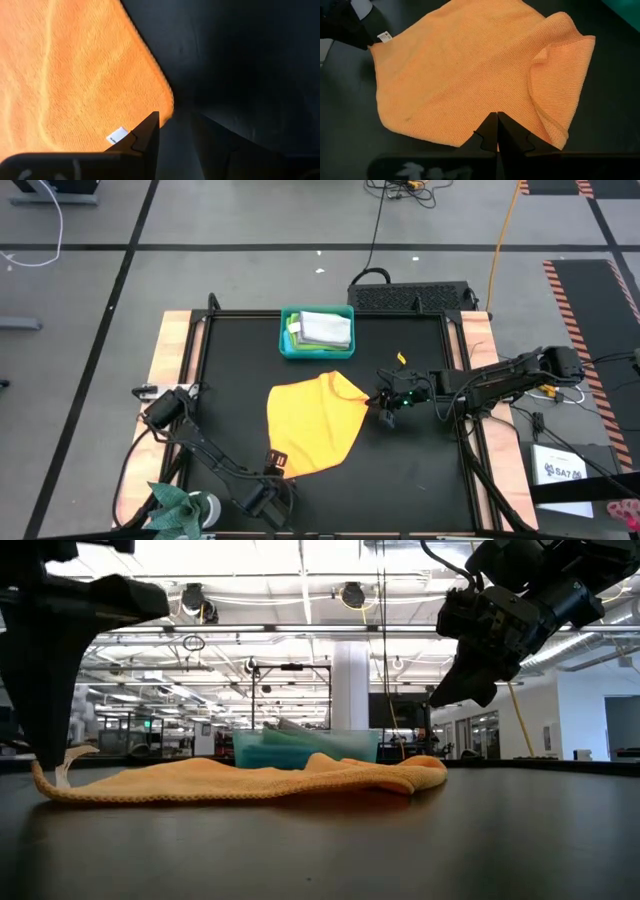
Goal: Fold microfiber towels
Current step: Fold the orange microfiber towel
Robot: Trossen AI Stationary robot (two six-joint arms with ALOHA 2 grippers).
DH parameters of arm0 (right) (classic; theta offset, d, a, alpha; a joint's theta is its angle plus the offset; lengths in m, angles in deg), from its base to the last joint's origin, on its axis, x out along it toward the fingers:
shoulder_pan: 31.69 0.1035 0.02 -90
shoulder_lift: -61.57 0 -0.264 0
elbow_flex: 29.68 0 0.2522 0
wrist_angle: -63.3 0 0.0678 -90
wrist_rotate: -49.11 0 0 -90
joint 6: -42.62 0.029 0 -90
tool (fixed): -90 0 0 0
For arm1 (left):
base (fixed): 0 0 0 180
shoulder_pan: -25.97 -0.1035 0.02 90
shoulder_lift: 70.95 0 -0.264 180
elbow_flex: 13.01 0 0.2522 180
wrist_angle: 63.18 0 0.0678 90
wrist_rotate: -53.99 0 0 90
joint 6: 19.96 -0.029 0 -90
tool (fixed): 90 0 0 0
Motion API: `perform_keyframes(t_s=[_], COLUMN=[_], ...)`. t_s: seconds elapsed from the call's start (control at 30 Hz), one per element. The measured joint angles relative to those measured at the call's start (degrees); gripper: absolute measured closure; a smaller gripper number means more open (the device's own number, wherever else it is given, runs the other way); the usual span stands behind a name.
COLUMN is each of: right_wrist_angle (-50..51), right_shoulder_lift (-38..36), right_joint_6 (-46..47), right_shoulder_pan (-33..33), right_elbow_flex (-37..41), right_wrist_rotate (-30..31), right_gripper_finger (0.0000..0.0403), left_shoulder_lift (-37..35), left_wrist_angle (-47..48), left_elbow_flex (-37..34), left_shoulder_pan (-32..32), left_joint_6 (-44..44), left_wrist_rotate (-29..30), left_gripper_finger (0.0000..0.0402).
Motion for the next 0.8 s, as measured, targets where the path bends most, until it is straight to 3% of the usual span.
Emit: perform_keyframes(t_s=[0.67,0.8], right_wrist_angle=[0.02,0.02], right_shoulder_lift=[0.0,0.0], right_joint_6=[1.29,1.61], right_shoulder_pan=[0.0,0.0], right_elbow_flex=[0.0,0.0], right_wrist_rotate=[0.17,0.21], right_gripper_finger=[0.0403,0.0403], left_shoulder_lift=[0.0,0.0], left_wrist_angle=[-2.6,-5.39], left_elbow_flex=[-2.05,-2.03], left_shoulder_pan=[-1.68,-2.35], left_joint_6=[1.19,2.36], left_wrist_rotate=[1.32,-0.82], left_gripper_finger=[0.0284,0.0315])
